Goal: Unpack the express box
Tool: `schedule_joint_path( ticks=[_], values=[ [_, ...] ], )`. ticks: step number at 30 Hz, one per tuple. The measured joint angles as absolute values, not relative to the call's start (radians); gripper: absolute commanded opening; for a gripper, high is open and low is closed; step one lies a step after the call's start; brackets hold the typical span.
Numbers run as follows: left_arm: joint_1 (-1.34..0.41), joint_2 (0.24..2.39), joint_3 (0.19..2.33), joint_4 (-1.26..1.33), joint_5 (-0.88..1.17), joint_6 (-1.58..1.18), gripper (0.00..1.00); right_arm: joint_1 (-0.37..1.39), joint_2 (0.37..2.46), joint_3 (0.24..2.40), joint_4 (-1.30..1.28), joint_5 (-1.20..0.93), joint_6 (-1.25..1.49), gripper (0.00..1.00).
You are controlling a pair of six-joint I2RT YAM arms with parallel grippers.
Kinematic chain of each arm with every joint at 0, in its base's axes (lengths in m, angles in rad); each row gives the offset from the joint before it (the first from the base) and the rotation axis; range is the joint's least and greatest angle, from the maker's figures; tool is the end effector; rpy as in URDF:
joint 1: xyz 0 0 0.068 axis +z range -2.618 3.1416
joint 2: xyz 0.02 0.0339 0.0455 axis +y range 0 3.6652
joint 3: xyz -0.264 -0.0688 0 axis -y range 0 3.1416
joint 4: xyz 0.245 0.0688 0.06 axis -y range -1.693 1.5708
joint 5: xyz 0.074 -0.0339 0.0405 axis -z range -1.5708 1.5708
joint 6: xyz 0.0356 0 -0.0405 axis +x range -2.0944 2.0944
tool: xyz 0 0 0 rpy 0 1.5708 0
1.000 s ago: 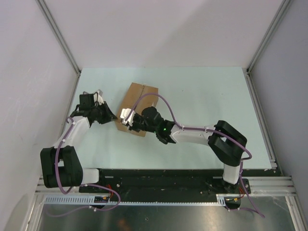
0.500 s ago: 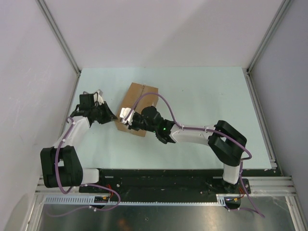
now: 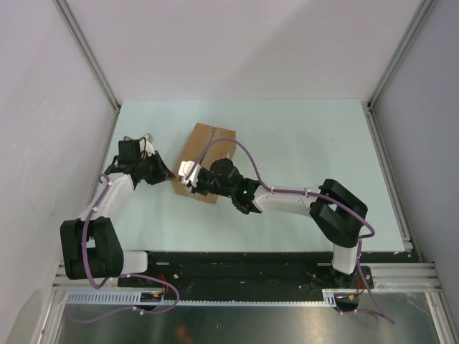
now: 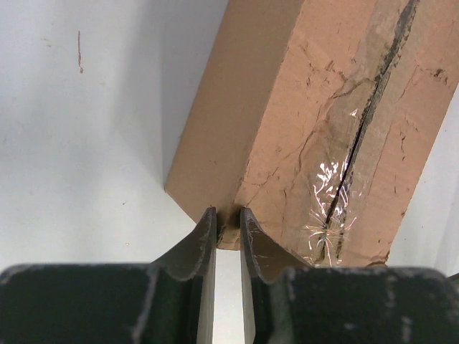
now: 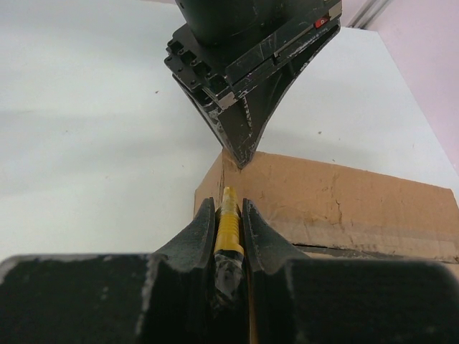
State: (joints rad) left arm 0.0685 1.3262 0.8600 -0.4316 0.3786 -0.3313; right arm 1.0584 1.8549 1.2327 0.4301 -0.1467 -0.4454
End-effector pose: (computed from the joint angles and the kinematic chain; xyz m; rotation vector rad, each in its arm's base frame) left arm 0.2689 0.0053 0.2294 -0.3273 2.4468 -0.5807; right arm 0.2089 0.3819 0.2520 -1.3041 1.2355 0.5716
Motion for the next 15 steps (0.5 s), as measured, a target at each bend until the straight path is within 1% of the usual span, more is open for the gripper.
schedule_joint_path(
  ticks=[15],
  values=[
    [0.068, 1.327, 0.860, -0.431, 0.379, -0.331, 0.00, 1.070, 1.855, 1.233, 0.424, -0.142, -0.437, 0.00]
  ],
)
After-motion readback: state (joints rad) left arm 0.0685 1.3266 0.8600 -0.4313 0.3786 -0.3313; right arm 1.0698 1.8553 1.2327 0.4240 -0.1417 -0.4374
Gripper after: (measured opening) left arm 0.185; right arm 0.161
